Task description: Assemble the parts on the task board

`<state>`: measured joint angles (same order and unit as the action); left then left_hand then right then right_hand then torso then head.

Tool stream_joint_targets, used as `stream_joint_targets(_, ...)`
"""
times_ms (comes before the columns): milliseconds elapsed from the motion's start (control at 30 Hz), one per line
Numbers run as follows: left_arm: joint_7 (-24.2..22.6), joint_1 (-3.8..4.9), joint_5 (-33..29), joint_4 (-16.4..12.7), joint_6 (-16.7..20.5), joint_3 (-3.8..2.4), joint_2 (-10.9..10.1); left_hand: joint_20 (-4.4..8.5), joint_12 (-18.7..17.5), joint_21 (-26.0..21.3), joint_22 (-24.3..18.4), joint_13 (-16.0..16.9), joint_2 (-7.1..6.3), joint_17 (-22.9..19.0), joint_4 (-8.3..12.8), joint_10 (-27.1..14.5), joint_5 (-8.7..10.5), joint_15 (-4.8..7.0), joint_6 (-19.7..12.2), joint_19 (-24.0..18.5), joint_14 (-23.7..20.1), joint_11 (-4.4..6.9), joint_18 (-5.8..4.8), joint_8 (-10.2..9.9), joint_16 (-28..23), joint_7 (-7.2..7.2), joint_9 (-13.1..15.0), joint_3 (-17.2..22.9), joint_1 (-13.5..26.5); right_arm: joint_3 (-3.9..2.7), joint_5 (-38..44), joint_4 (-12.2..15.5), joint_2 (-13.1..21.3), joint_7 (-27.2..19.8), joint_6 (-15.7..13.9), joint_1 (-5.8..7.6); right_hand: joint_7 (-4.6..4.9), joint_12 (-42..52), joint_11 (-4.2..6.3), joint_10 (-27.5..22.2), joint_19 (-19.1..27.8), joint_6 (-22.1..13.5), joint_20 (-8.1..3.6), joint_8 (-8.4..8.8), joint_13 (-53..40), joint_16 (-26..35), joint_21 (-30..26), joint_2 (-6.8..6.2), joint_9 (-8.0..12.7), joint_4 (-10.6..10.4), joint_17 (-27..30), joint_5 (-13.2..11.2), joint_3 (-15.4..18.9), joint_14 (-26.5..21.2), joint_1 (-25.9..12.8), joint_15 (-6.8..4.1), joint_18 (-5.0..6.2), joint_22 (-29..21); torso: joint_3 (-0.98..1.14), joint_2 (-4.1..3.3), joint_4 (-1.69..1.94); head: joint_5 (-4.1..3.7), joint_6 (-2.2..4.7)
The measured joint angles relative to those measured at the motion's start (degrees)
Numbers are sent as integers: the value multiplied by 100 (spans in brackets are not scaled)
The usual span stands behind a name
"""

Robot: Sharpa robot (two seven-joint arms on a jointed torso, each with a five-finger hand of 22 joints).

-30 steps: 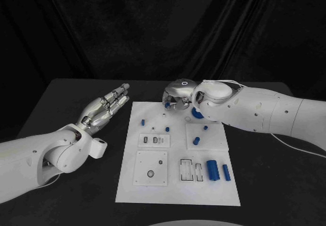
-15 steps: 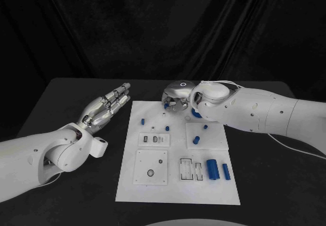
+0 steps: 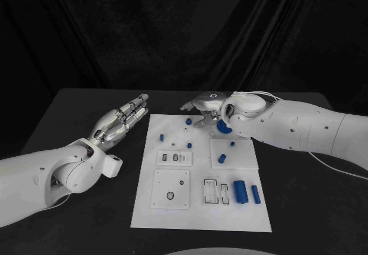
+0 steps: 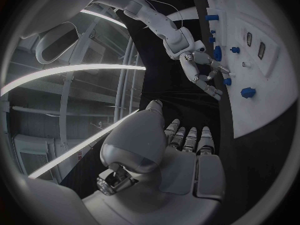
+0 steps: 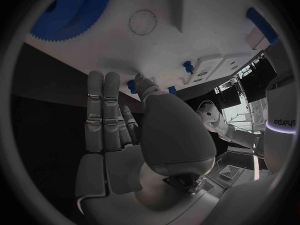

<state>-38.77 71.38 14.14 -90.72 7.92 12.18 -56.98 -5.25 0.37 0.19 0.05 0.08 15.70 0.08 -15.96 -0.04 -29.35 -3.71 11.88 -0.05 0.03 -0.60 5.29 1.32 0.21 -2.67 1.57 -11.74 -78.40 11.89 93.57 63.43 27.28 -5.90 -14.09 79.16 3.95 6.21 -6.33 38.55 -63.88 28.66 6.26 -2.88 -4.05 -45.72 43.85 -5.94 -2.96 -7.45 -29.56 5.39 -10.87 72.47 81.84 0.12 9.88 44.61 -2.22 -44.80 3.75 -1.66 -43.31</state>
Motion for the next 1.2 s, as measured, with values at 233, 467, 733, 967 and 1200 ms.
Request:
stream_joint_targets(233, -1, 0, 0, 4, -21, 0, -29, 0, 0, 0, 0, 1, 0, 1, -16, 0, 0, 0, 21, 0, 0, 0, 0, 0, 0, -21, 0, 16, 0, 3, -1, 507, 514, -38, -238, 116, 266, 467, -1, 364, -125, 915, -22, -189, -29, -135, 145, 61, -105, -109, -12, -12, 75, 0, 23, 0, -1, 276, -2, 1, -9, 19, 19)
stream_joint_targets(467, -1, 0, 0, 14, -34, 1, -60, -39, 0, 0, 1, 1, 0, 2, -16, -3, 0, 0, 21, 2, 0, -38, -1, 0, 0, -21, 4, 16, 0, -1, -1, 1058, 1105, -32, -334, 203, 462, 2298, 249, 2002, -111, 1374, -53, -218, -899, -180, 49, 183, -112, -51, 15, -12, 165, -32, 24, -11, -1, 324, -5, -1, -27, 37, 14)
stream_joint_targets(733, -1, 0, 1, 54, -50, 1, -47, -60, 0, 0, 1, -3, 0, -1, 0, 13, 0, -41, 41, 22, 0, -55, -1, 0, 0, -42, 3, 32, 0, 2, 4, 1256, 1466, 30, -300, 214, 311, 7834, 428, 3982, -1140, 1897, -158, -149, -6893, -3358, 2045, 377, -133, -480, -4220, 11, 475, 1076, -648, -166, -368, 2393, 1, -4, -18, 11, 14)
stream_joint_targets(967, -2, 0, 1, 77, -69, 1, -37, -80, 0, 0, 2, -3, 0, -3, 0, 13, 0, -87, 41, 2, -5, -55, -1, 0, 0, -41, 3, 32, 0, 1, 7, 1331, 1675, 258, -68, 200, 332, 8365, 459, 4511, -1754, 2119, -177, -149, -7091, -4413, 3301, 381, -230, -798, -4539, 33, 654, 1128, -1314, -186, -593, 3034, 0, -8, -8, -4, 30)
stream_joint_targets(1200, -2, 0, 1, 99, -96, 1, -27, -121, 0, 0, 2, -3, 0, -3, 0, 13, 0, -101, 41, 2, -1, -55, 0, 0, 0, -41, 3, 32, 0, 2, 9, 1338, 1774, 544, 175, 124, 270, 8365, 479, 4530, -1845, 2118, -204, -149, -7090, -4414, 3516, 337, -272, -680, -4539, 294, 539, 1149, -1257, -207, -591, 3034, -5, -9, -9, 22, 18)
